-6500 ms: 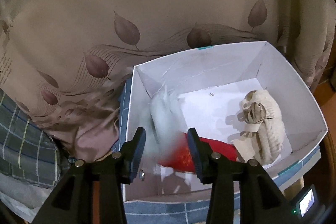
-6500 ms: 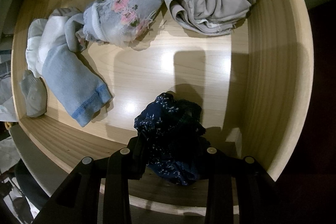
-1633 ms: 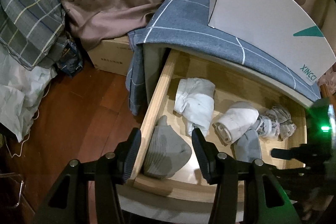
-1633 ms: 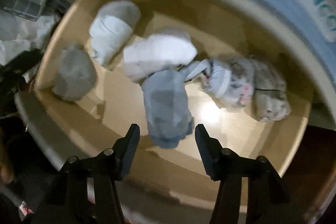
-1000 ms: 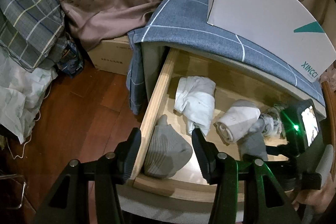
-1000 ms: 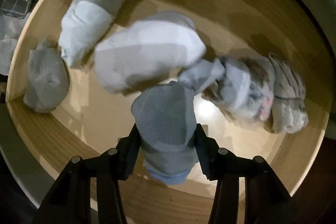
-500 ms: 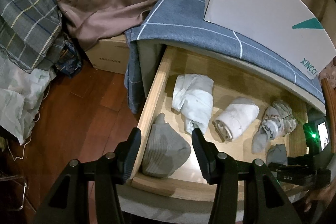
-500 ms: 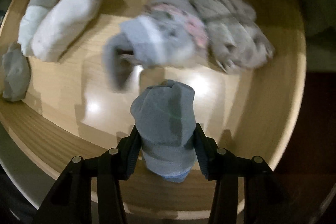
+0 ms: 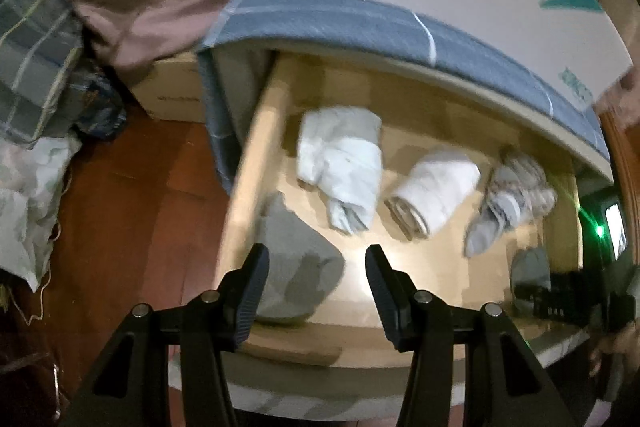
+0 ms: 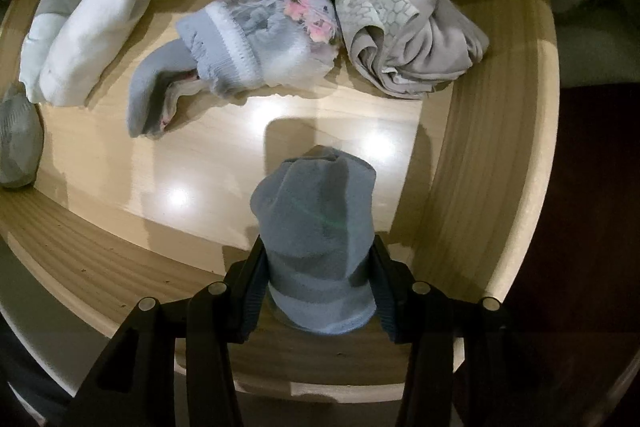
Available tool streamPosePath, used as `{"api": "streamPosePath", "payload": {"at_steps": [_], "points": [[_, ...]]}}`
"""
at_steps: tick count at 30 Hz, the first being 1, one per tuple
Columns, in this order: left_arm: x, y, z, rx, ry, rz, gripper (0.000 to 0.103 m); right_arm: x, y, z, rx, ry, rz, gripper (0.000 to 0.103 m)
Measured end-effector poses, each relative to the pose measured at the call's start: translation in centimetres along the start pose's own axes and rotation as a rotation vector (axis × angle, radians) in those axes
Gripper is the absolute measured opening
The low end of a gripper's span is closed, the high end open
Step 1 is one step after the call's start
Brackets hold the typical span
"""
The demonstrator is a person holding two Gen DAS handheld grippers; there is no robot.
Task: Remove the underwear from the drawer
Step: 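Lift grey sock with right tool while left tool grasps another grey sock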
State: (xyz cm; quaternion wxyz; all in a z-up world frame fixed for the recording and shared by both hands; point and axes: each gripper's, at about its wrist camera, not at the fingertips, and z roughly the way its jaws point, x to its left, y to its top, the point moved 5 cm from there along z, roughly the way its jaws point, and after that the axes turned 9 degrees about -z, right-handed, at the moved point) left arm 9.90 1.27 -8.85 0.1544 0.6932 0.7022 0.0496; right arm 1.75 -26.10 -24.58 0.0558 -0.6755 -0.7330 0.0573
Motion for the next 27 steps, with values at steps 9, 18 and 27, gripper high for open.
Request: {"api": "streamPosePath", "payload": {"at_steps": [9, 18, 27], "points": [[-2.1, -0.8, 3.1, 0.202, 0.031, 0.167, 0.051, 3.6, 0.3, 0.0, -0.005, 0.000, -0.010, 0.045], [-0.9, 0.2, 6.3, 0.291, 0.122, 0.107, 0.051, 3.4, 0.8, -1.1, -0.011, 0.009, -0.007, 0.047], [-1.8, -0.6, 8.5, 0.346, 0.165, 0.172, 0.057, 3.5, 0.8, -1.1, -0.016, 0.017, -0.003, 0.047]]}}
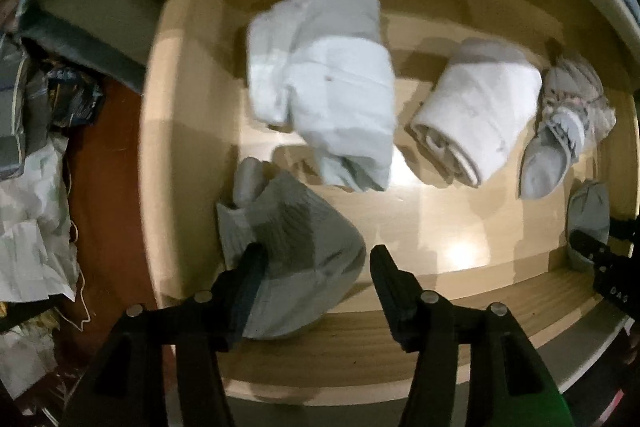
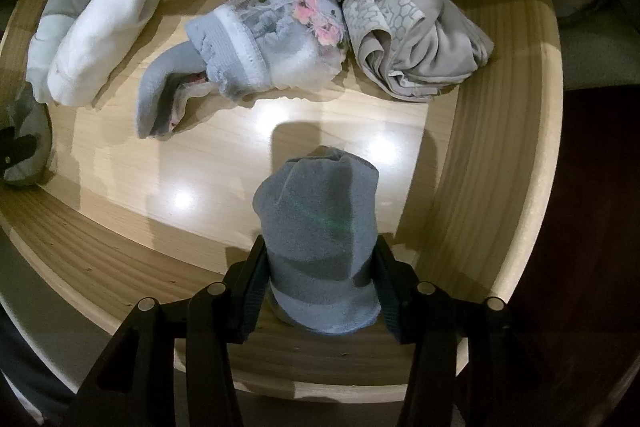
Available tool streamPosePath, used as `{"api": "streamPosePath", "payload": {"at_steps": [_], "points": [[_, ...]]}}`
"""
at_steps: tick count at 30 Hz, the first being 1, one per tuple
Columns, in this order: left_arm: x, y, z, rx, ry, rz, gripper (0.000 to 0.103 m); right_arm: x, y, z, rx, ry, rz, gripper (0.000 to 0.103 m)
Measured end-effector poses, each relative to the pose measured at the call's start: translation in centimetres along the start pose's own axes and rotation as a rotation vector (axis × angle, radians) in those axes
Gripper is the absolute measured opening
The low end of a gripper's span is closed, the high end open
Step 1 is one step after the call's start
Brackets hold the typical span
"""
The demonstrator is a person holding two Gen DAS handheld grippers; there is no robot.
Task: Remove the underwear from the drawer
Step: 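Lift grey sock with right tool while left tool grasps another grey sock, then lift grey sock with left tool and carry it over the white box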
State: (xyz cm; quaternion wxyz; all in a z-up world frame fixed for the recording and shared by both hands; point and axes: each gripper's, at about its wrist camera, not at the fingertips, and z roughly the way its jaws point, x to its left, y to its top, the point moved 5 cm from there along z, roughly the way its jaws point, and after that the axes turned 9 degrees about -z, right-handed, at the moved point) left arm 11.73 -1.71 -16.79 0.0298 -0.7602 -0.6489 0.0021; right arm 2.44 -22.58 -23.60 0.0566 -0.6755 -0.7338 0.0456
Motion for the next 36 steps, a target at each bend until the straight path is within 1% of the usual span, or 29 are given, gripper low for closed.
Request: {"api": "streamPosePath", "payload": {"at_steps": [3, 9, 12, 13, 15, 18, 21, 23, 26, 29, 33, 36], "points": [[-0.8, -0.2, 0.3, 0.002, -0.018, 0.013, 0.059, 0.0, 0.1, 0.1, 0.000, 0.000, 0.000, 0.047], [-1.9, -0.7, -0.6, 0.017, -0.111, 0.031, 0.059, 0.1, 0.1, 0.2, 0.000, -0.002, 0.000, 0.048], [-1.0, -0.3, -1.6, 0.022, -0.179, -0.009, 0.059, 0.1, 0.2, 0.2, 0.000, -0.002, 0.000, 0.048], [-0.6, -0.2, -1.9, 0.019, -0.187, -0.018, 0.059, 0.1, 0.2, 0.2, 0.000, -0.002, 0.001, 0.048], [0.5, 0.2, -2.6, 0.000, -0.176, -0.023, 0.059, 0.1, 0.2, 0.2, 0.002, -0.004, 0.000, 0.048], [0.9, 0.2, -3.0, 0.003, -0.144, -0.008, 0.059, 0.2, 0.2, 0.2, 0.003, -0.005, 0.000, 0.048], [0.9, 0.3, -2.6, 0.031, -0.125, 0.009, 0.059, 0.2, 0.3, 0.2, 0.003, -0.005, 0.001, 0.048], [0.8, 0.1, -1.8, 0.045, -0.124, 0.017, 0.059, 0.2, 0.2, 0.2, 0.002, -0.005, 0.002, 0.048], [-0.1, -0.2, -1.0, 0.069, -0.116, 0.035, 0.059, 0.2, 0.3, 0.2, 0.003, -0.006, 0.000, 0.048], [-0.4, -0.1, -0.3, 0.077, -0.082, 0.054, 0.060, 0.2, 0.3, 0.3, 0.003, -0.005, 0.002, 0.048], [-0.5, 0.2, 0.3, 0.089, -0.069, 0.057, 0.064, 0.2, 0.2, 0.2, 0.004, -0.006, 0.001, 0.049], [-1.4, 0.2, 0.8, 0.090, -0.041, 0.075, 0.068, 0.2, 0.2, 0.2, 0.005, -0.007, 0.000, 0.049]]}}
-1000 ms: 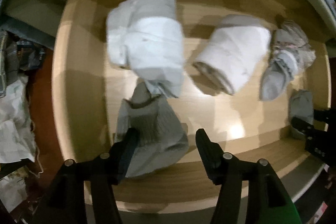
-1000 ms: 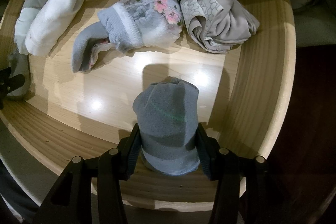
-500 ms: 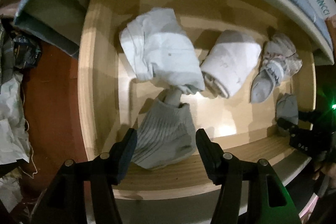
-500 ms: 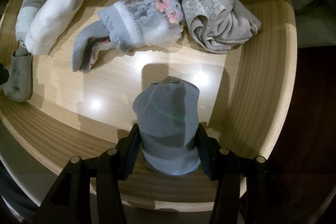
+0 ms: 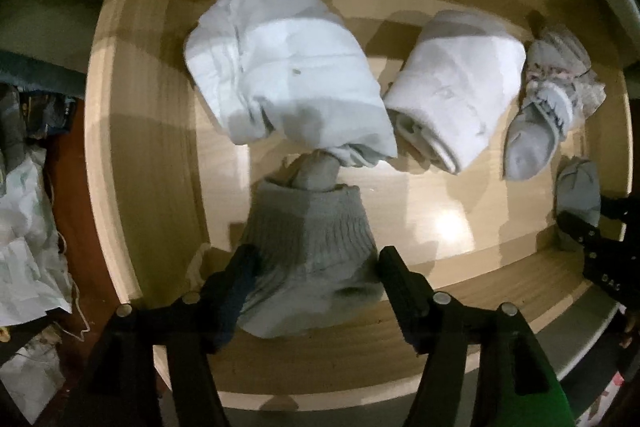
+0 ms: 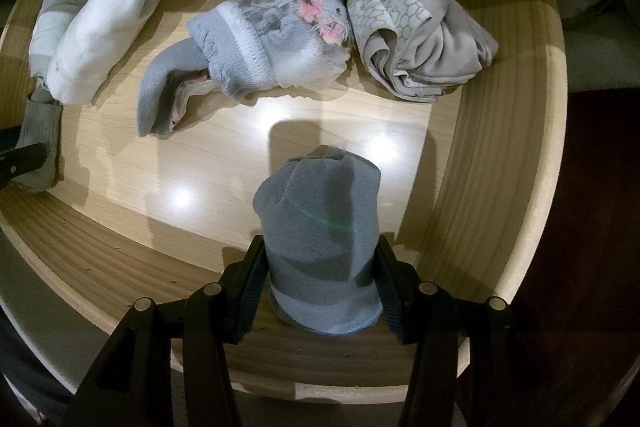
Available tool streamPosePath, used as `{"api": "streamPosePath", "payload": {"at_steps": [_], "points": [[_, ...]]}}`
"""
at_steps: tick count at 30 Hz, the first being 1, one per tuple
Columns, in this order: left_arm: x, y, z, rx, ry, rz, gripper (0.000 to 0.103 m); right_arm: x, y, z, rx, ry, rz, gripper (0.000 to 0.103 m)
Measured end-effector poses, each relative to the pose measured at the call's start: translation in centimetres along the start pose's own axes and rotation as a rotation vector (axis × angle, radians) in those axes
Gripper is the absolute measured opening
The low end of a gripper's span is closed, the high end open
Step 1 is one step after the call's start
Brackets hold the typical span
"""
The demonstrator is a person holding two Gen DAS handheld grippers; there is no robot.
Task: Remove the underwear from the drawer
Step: 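Lift grey sock with left tool and carry it over the white box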
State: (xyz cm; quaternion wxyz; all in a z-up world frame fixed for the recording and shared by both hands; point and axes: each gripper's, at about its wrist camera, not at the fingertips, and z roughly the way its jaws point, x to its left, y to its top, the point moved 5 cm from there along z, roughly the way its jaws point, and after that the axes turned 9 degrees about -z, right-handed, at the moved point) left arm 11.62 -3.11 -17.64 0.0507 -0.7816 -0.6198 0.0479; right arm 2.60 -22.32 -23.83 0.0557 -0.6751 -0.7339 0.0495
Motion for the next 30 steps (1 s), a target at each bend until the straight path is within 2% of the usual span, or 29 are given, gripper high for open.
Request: {"api": "streamPosePath", "payload": {"at_steps": [5, 14, 15, 16, 18, 19, 23, 30], "points": [[-1.2, 0.1, 0.9, 0.011, 0.084, 0.054, 0.073, 0.1, 0.0, 0.1, -0.001, 0.001, 0.001, 0.049], [-2.6, 0.6, 1.6, 0.014, 0.121, 0.040, 0.073, 0.1, 0.1, 0.0, -0.002, 0.003, 0.003, 0.050], [-2.9, 0.6, 1.8, 0.014, 0.123, 0.040, 0.071, 0.2, 0.1, 0.0, -0.003, 0.003, 0.003, 0.050], [-2.9, 0.7, 1.7, 0.010, 0.134, 0.042, 0.064, 0.2, 0.1, 0.0, -0.003, 0.004, 0.003, 0.050], [-3.0, 0.0, 2.5, 0.009, 0.148, 0.041, 0.057, 0.3, 0.1, 0.0, -0.004, 0.005, 0.004, 0.050], [-3.1, 0.0, 2.4, 0.003, 0.148, 0.042, 0.051, 0.2, 0.1, -0.1, -0.003, 0.005, 0.003, 0.050], [-2.5, 0.2, 1.4, -0.017, 0.123, 0.024, 0.040, 0.2, 0.1, -0.2, -0.003, 0.004, 0.002, 0.050], [-2.5, -0.2, 0.0, -0.054, 0.080, -0.001, 0.035, 0.2, 0.1, -0.1, 0.000, 0.002, -0.002, 0.050]]}}
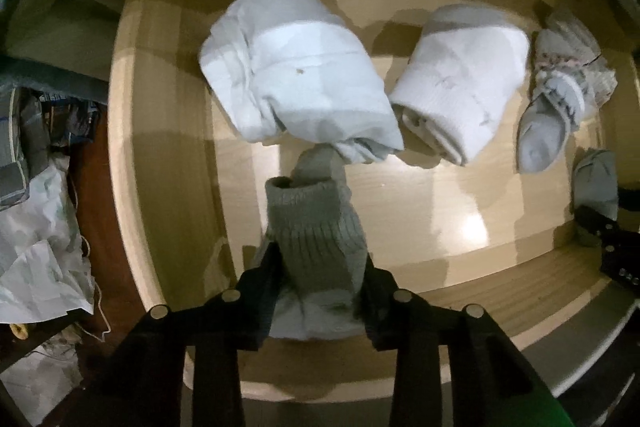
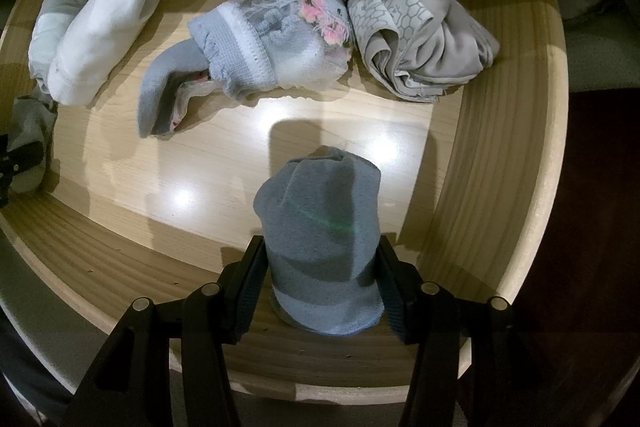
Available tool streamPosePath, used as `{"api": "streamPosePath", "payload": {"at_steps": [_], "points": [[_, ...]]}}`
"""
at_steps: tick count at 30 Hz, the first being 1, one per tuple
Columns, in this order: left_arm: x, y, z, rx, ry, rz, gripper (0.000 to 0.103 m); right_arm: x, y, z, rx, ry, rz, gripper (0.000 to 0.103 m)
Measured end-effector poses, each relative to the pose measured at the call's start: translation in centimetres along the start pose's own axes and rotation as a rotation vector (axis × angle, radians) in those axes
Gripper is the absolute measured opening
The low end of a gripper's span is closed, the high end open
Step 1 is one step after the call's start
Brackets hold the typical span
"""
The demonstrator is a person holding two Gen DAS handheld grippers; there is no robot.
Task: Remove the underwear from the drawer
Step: 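Lift grey sock with left tool and carry it over the white box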
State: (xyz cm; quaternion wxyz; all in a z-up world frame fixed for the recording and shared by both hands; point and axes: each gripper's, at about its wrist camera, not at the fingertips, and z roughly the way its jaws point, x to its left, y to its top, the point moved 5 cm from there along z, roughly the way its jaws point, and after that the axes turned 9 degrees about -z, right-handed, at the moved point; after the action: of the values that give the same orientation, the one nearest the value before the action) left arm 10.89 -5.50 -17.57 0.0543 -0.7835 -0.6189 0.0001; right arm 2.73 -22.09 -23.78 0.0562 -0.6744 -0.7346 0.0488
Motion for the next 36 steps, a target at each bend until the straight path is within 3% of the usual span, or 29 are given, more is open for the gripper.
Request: {"api": "streamPosePath", "payload": {"at_steps": [11, 24, 32, 36], "points": [[1.8, -0.4, -4.7, -0.066, -0.075, -0.035, 0.035, 0.6, -0.6, 0.8, 0.021, -0.034, -0.018, 0.048], [3.6, -1.2, -10.9, -0.171, -0.129, -0.031, 0.035, -0.5, -0.7, 1.1, 0.005, -0.009, 0.002, 0.044], [4.3, -0.8, -18.4, -0.315, -0.175, -0.031, 0.035, -1.0, 0.0, 0.7, 0.001, 0.003, 0.004, 0.043], [4.0, 0.0, -23.6, -0.433, -0.223, -0.020, 0.035, -1.3, 0.2, 0.6, -0.002, 0.015, 0.007, 0.043]]}}
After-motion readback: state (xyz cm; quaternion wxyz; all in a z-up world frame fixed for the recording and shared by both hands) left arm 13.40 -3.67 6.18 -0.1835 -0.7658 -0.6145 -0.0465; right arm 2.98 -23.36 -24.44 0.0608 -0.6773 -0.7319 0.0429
